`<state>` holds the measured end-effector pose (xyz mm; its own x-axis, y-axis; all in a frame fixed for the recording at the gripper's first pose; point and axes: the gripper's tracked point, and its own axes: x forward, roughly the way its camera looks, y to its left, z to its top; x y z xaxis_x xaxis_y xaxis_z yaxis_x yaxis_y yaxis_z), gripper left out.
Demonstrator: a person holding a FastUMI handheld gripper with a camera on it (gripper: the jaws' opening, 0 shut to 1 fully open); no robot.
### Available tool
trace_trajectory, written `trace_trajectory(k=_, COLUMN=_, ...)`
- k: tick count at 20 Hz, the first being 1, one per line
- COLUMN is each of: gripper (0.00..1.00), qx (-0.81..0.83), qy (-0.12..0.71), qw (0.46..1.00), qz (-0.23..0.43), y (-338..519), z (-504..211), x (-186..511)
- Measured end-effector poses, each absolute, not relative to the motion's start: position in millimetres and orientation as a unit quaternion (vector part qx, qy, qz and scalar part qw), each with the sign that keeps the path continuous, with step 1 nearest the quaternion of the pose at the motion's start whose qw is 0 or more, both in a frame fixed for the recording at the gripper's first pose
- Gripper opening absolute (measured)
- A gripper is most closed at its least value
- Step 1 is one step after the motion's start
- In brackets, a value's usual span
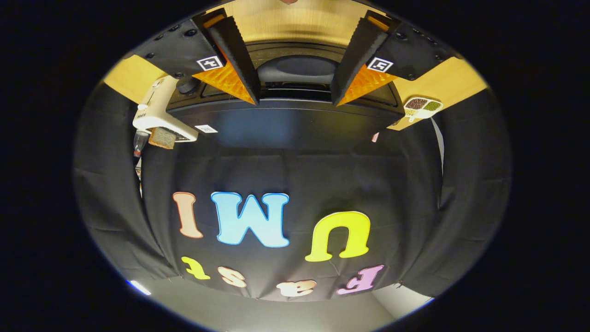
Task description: Open the toaster oven, put the food inside, and close the toaster oven door.
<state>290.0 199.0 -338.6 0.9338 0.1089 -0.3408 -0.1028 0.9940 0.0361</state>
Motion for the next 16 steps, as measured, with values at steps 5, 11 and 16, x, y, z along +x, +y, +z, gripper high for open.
trace_trajectory(k=5, gripper=0.98, qx=-0.002, qy=0.18, qw=0.982, qz=0.057, y=198.4, z=-343.4, x=259.8)
trace_trajectory(k=11, gripper=0.97, qx=-0.034, qy=0.197, qw=0.978, qz=0.059, y=194.8, z=-358.6, x=214.6)
trace_trajectory(k=16, gripper=0.96, qx=-0.062, qy=0.22, qw=0.971, qz=0.062, y=194.0, z=-374.4, x=187.2)
